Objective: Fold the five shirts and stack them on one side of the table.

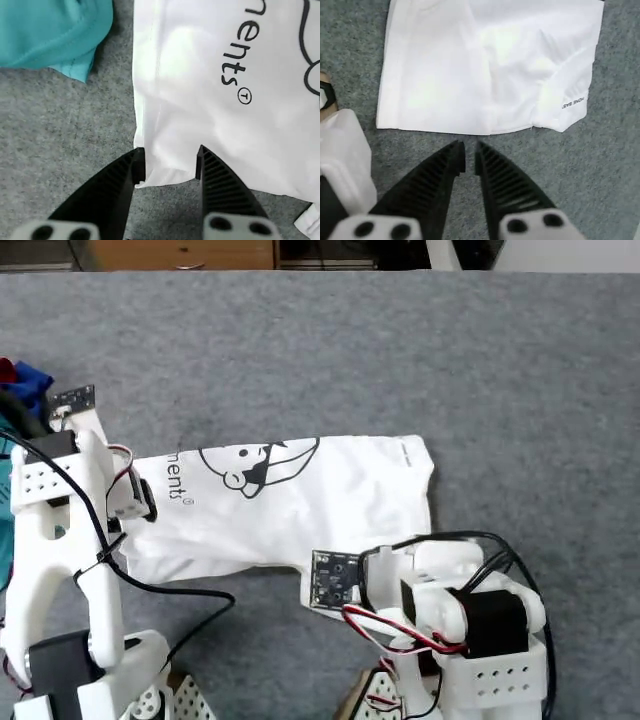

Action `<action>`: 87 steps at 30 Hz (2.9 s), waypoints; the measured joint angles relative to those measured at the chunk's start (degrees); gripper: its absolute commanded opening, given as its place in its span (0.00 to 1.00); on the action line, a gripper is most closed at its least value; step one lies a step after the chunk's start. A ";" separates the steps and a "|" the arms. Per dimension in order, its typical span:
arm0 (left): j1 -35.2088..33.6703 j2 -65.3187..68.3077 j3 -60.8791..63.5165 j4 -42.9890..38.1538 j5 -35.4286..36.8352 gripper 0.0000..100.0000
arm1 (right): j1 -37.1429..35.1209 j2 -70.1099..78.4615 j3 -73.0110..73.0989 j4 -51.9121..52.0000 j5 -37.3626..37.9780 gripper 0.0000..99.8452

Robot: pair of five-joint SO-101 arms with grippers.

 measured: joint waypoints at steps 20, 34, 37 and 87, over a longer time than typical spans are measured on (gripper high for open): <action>7.65 20.57 -11.34 -17.93 9.05 0.02 | 0.09 60.22 -33.14 -18.90 -31.47 0.01; 3.08 44.92 -27.60 -20.40 9.14 0.02 | 7.03 101.98 -56.00 -23.47 -38.51 0.01; 3.08 47.65 -32.00 -19.25 9.14 0.02 | 9.14 107.69 -60.92 -23.47 -38.51 0.01; 1.67 43.43 -32.62 -2.99 -4.75 0.02 | 3.96 130.90 -110.95 5.10 -41.49 0.00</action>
